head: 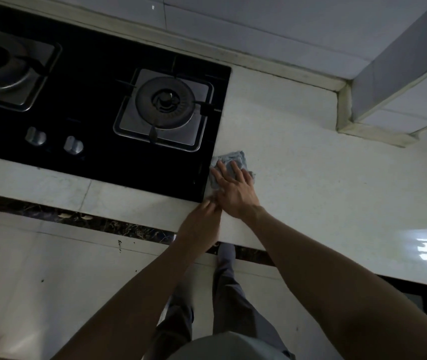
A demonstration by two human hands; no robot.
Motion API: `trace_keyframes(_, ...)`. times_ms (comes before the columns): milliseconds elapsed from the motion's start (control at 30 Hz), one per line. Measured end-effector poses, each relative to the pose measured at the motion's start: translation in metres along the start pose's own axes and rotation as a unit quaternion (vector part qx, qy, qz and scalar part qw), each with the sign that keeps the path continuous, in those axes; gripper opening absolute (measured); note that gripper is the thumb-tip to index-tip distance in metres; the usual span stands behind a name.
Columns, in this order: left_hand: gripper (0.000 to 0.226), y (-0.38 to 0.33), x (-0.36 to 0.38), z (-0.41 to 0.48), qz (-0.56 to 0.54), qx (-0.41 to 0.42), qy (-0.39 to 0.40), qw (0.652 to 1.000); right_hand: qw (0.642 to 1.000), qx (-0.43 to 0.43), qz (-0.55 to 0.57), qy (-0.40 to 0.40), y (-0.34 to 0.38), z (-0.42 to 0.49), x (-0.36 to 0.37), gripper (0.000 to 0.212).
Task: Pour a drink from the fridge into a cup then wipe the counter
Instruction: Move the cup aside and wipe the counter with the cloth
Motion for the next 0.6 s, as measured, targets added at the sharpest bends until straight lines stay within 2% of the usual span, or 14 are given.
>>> trace_keyframes(100,0.061,-0.002,0.012,0.022,0.017,-0.015,0.039,0.999,1.000,-0.005,0.000,-0.007,-0.015,0.026,-0.010,0.068)
trace_keyframes(367,0.063,0.000,0.010,0.080,0.072,-0.066,0.068,0.993,1.000,-0.008,-0.009,-0.022,-0.068,0.115,-0.040,0.065)
trace_keyframes(600,0.060,0.000,-0.003,0.124,0.014,-0.149,0.046,0.988,1.000,-0.007,-0.015,-0.026,-0.117,0.195,-0.066,0.061)
Point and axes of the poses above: each hand's wrist, its own z-axis towards the middle knuckle, its own x-axis out of the palm, y = z × x, the point moved 8 cm from there along z, towards the middle knuckle, and after that the axes turned 14 degrees about -z, right-handed, at the moved point
